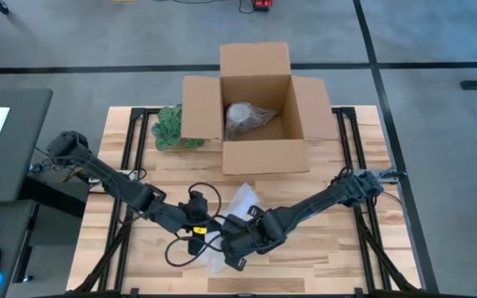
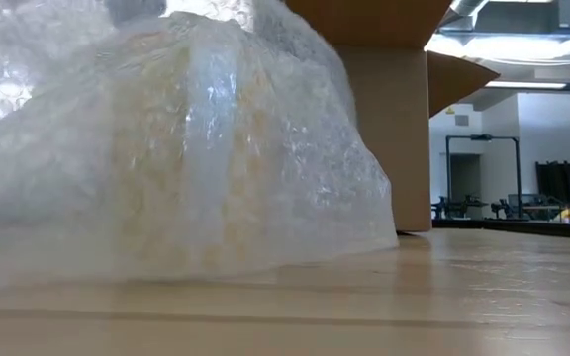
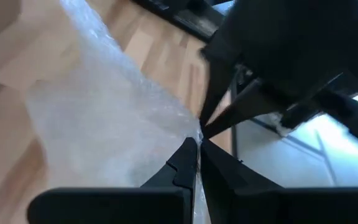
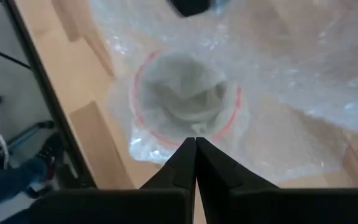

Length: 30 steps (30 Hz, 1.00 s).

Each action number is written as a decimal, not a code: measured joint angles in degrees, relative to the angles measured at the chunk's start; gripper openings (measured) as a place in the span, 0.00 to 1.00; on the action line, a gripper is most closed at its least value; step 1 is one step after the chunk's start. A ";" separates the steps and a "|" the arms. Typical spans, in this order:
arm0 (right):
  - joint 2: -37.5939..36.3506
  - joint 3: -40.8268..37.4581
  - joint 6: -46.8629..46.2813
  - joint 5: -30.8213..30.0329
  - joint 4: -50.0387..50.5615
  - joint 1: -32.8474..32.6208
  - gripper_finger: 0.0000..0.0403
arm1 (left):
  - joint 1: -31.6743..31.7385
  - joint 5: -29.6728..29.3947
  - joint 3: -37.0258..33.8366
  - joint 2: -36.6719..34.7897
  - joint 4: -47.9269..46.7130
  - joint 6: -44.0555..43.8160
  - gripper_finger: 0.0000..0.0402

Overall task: Wrap mug
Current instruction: Wrap the yellow mug with bubble wrap

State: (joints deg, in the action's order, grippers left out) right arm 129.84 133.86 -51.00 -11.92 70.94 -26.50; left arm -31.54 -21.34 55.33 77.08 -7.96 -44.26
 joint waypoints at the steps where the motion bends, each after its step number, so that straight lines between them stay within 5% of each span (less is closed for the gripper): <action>1: 0.00 0.00 0.06 0.03 0.13 -0.12 0.00 | -0.19 0.32 0.00 0.33 1.02 -0.24 0.00; 14: -7.86 0.11 -1.67 -5.48 3.76 -1.72 0.21 | -0.69 3.46 0.02 1.82 6.21 -2.99 0.02; 24: -11.98 0.11 0.35 -6.25 2.45 -1.68 0.30 | -0.33 6.66 0.07 1.82 12.67 -2.50 0.31; 30: -11.96 0.11 1.99 -6.20 -0.61 -0.26 0.31 | -0.25 7.89 0.07 1.79 14.62 -1.44 0.36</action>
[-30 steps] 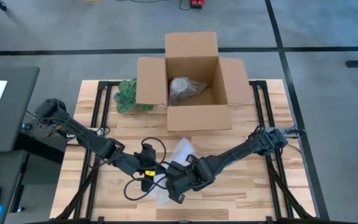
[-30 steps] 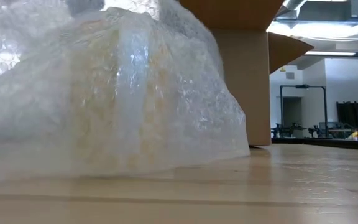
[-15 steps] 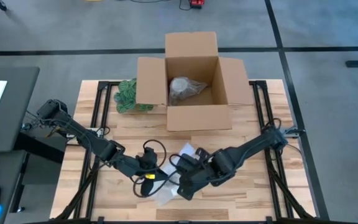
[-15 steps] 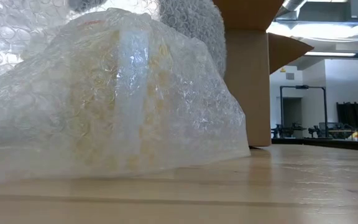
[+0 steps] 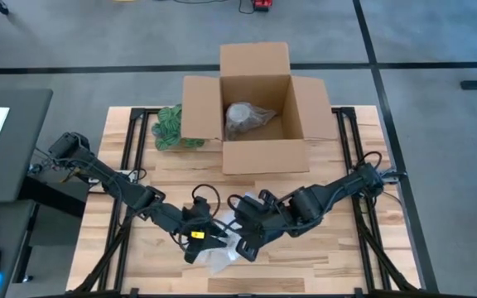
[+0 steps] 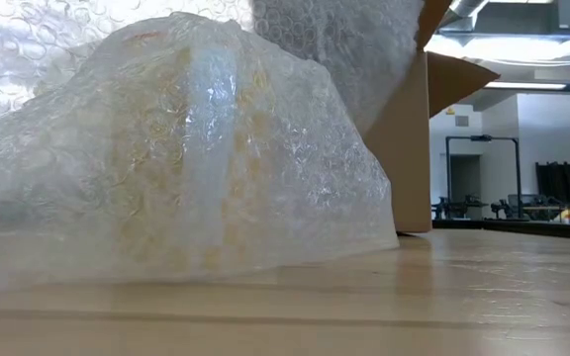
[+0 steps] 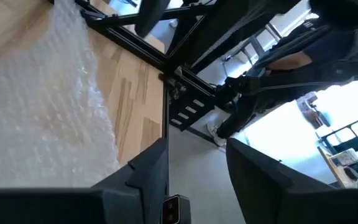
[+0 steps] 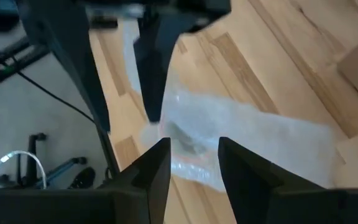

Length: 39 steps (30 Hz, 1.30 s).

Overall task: Wrap mug
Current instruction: Wrap the yellow mug with bubble wrap

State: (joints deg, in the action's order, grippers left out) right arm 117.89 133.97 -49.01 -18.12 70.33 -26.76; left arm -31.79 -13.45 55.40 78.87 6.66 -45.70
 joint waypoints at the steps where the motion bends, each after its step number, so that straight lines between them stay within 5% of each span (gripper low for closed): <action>1: 0.00 0.00 0.00 0.01 -0.43 0.34 0.31 | 0.00 0.00 0.00 0.00 -0.08 -0.01 0.36; 12: 0.59 -8.88 0.87 4.95 -7.30 5.25 0.31 | -2.65 5.47 0.00 5.42 5.64 -2.57 0.36; 19: 0.61 -18.14 -0.74 10.68 -19.77 2.98 0.31 | -6.87 7.31 0.02 2.21 9.00 -3.74 0.36; 23: 0.33 -23.39 -2.87 11.84 -21.46 0.58 0.31 | -9.16 5.35 0.08 -2.04 8.58 -4.24 0.36; 30: 0.66 -31.88 -2.95 16.12 -25.18 -0.99 0.31 | -10.47 -7.50 0.11 -4.78 0.09 -3.31 0.36; 39: -1.48 -32.24 1.10 18.97 -18.60 0.33 0.31 | -11.34 -5.27 0.04 -1.69 -11.41 -14.21 0.36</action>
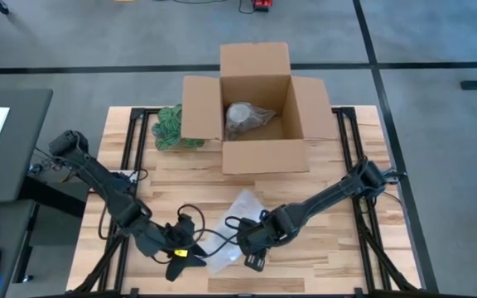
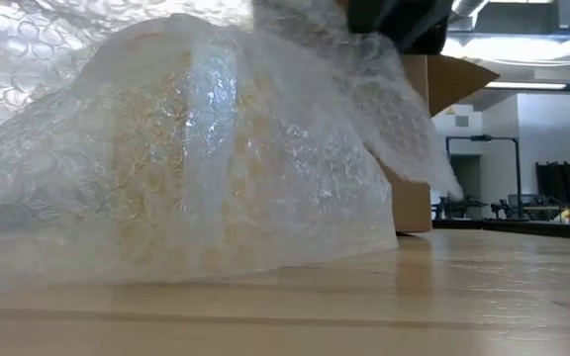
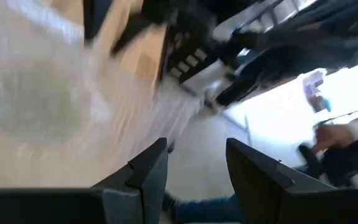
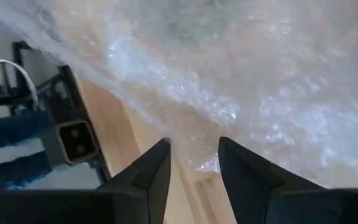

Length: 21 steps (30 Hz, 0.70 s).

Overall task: Wrap mug
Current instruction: Wrap the yellow mug with bubble wrap

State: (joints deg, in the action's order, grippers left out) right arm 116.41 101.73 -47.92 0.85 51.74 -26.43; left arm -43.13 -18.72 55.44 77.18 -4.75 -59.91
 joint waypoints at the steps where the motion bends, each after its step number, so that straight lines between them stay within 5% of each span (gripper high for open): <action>1: -0.53 0.00 0.20 -0.12 1.55 -0.01 0.31 | -0.41 0.39 -0.01 0.21 -0.28 -0.20 0.36; 10: -8.00 0.01 2.49 5.01 -0.39 -0.55 0.31 | -2.51 6.09 0.00 9.33 9.97 -1.46 0.36; 21: -4.73 -7.68 2.70 -0.97 -3.97 5.44 0.31 | -2.18 8.65 0.00 16.75 9.54 -4.89 0.36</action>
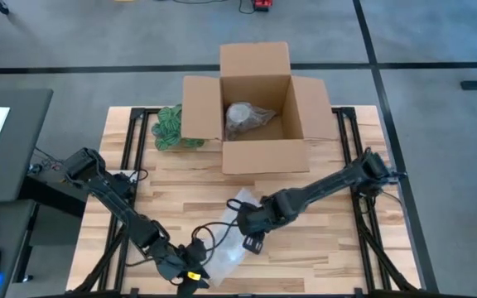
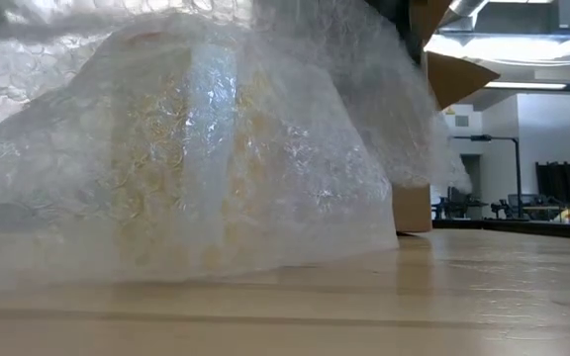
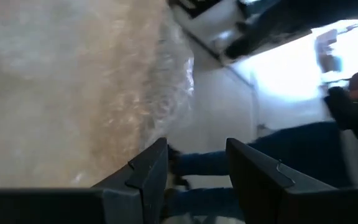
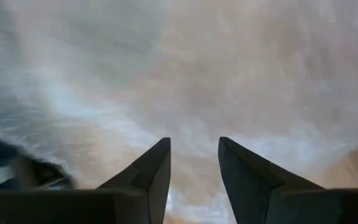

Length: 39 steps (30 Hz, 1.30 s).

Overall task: Wrap mug
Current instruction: Wrap the yellow mug with bubble wrap

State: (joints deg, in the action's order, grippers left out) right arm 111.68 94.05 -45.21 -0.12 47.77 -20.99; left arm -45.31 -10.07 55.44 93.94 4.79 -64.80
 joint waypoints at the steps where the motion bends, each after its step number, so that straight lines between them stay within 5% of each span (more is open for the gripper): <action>1: 0.47 -1.04 -0.33 -0.02 0.19 0.32 0.31 | 0.09 -0.72 0.00 0.40 -1.23 0.01 0.36; 8: 1.20 -6.26 -1.74 0.12 0.04 0.55 0.31 | 1.76 -6.61 -0.01 2.81 -14.78 -4.96 0.36; 12: -0.83 -5.05 -0.82 0.20 4.39 -0.16 0.31 | 2.23 -6.13 -0.01 2.47 -14.52 -7.05 0.34; 19: -5.45 -0.12 0.29 0.20 8.35 -0.40 0.31 | -0.24 5.03 10.09 2.31 -16.18 -7.13 0.28; 24: -6.93 1.56 2.16 0.25 -0.10 -0.35 0.31 | -1.34 15.13 18.90 2.18 -24.67 -8.55 0.24; 29: -4.44 1.58 4.64 2.29 -11.48 -0.10 0.29 | -0.15 1.32 21.44 2.23 -30.64 -6.96 0.22; 34: -0.53 1.50 4.62 4.30 -7.57 -0.26 0.28 | 1.51 -9.51 21.44 2.27 -30.10 -9.38 0.19; 39: 1.46 0.99 6.62 4.55 -4.11 -2.73 0.28 | 1.85 -12.74 21.44 3.78 -27.28 -9.73 0.12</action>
State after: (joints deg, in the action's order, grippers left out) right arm 113.14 95.05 -38.59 4.43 43.66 -23.72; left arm -43.46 -22.81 76.88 97.71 -22.49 -74.53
